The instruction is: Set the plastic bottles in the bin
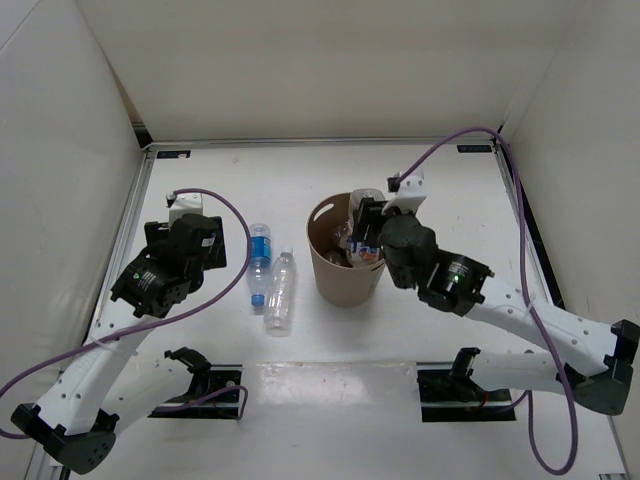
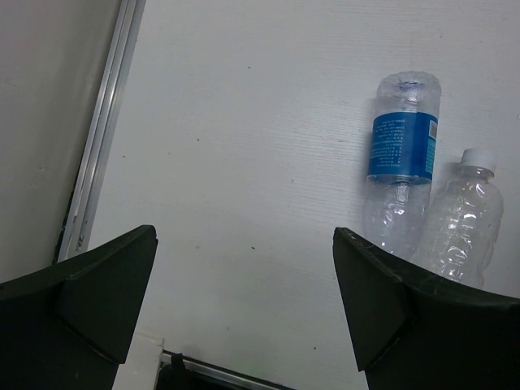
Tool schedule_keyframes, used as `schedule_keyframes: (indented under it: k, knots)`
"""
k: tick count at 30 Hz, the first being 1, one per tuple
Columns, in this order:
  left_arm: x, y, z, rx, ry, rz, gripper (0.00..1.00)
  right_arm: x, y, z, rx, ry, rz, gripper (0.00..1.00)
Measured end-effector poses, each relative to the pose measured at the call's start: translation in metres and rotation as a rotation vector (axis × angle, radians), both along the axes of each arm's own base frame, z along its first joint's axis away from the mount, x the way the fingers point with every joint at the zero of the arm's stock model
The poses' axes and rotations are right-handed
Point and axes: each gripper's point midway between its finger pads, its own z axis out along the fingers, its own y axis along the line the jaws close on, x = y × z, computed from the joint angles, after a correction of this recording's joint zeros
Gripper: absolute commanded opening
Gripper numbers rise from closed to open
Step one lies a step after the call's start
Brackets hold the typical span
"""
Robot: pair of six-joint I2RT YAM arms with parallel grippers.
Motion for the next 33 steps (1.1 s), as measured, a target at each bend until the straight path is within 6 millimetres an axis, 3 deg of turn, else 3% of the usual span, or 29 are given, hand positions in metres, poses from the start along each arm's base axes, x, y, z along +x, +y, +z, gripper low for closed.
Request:
schedule_keyframes:
  k: [6, 11, 15, 27, 33]
  knots:
    - [0.0, 0.0, 0.0, 0.001, 0.001, 0.001, 1.0, -0.031, -0.026, 0.019, 0.064, -0.069, -0.111, 0.77]
    - [0.001, 0.003, -0.003, 0.016, 0.01, 0.031, 1.0, -0.045, -0.059, 0.046, 0.15, -0.122, -0.205, 0.88]
    - [0.002, 0.007, -0.01, 0.046, 0.041, 0.07, 1.0, -0.048, -0.072, 0.054, 0.171, -0.137, -0.249, 0.88]
    - [0.005, 0.019, -0.022, 0.07, 0.102, 0.16, 1.0, -0.068, -0.084, 0.066, 0.2, -0.145, -0.239, 0.89]
    - [0.007, 0.021, -0.025, 0.084, 0.11, 0.186, 1.0, -0.09, -0.072, 0.055, 0.186, -0.108, -0.133, 0.89]
